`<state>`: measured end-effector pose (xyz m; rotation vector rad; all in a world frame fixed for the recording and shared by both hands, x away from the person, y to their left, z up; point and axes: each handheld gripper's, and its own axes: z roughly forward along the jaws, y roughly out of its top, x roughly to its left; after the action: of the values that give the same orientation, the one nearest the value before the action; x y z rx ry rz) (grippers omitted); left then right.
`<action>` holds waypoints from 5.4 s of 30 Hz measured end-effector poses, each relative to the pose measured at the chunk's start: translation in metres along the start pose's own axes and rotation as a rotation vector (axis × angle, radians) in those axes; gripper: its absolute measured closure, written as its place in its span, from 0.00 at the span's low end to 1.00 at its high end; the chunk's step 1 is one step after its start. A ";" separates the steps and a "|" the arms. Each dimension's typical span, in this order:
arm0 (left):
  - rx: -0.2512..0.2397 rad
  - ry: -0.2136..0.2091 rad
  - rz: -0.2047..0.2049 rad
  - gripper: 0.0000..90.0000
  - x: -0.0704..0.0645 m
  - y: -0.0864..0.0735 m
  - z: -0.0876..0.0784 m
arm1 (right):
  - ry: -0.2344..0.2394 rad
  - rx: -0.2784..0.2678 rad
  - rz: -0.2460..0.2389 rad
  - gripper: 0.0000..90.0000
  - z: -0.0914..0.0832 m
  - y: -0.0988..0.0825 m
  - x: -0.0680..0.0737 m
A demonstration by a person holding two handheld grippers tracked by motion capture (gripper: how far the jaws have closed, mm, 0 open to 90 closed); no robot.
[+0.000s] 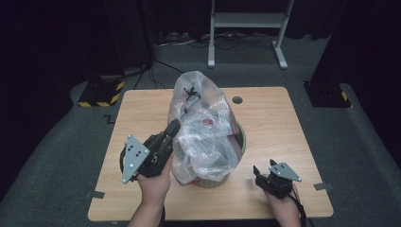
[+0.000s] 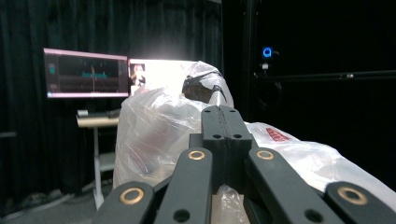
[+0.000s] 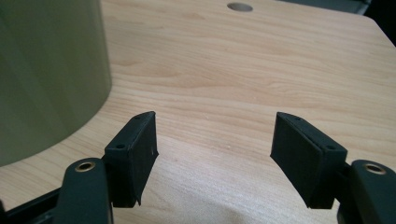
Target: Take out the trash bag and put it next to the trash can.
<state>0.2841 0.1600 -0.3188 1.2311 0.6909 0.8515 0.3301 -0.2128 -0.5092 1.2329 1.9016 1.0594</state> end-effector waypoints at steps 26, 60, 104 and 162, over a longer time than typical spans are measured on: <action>-0.124 0.156 0.005 1.00 0.047 0.043 -0.053 | 0.003 0.024 -0.004 0.26 0.005 -0.001 0.003; 0.189 0.390 0.006 1.00 0.113 -0.046 -0.077 | -0.001 0.038 -0.001 0.26 0.009 -0.002 0.000; 0.437 0.364 -0.031 0.99 0.111 -0.140 0.071 | 0.032 0.021 0.030 0.27 0.001 -0.004 -0.006; 0.737 0.199 -0.037 0.18 0.072 -0.129 -0.056 | 0.059 0.115 -0.009 0.26 0.016 -0.005 -0.002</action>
<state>0.2980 0.2358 -0.4572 1.7893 1.2525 0.7105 0.3424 -0.2113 -0.5212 1.2674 2.0363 1.0038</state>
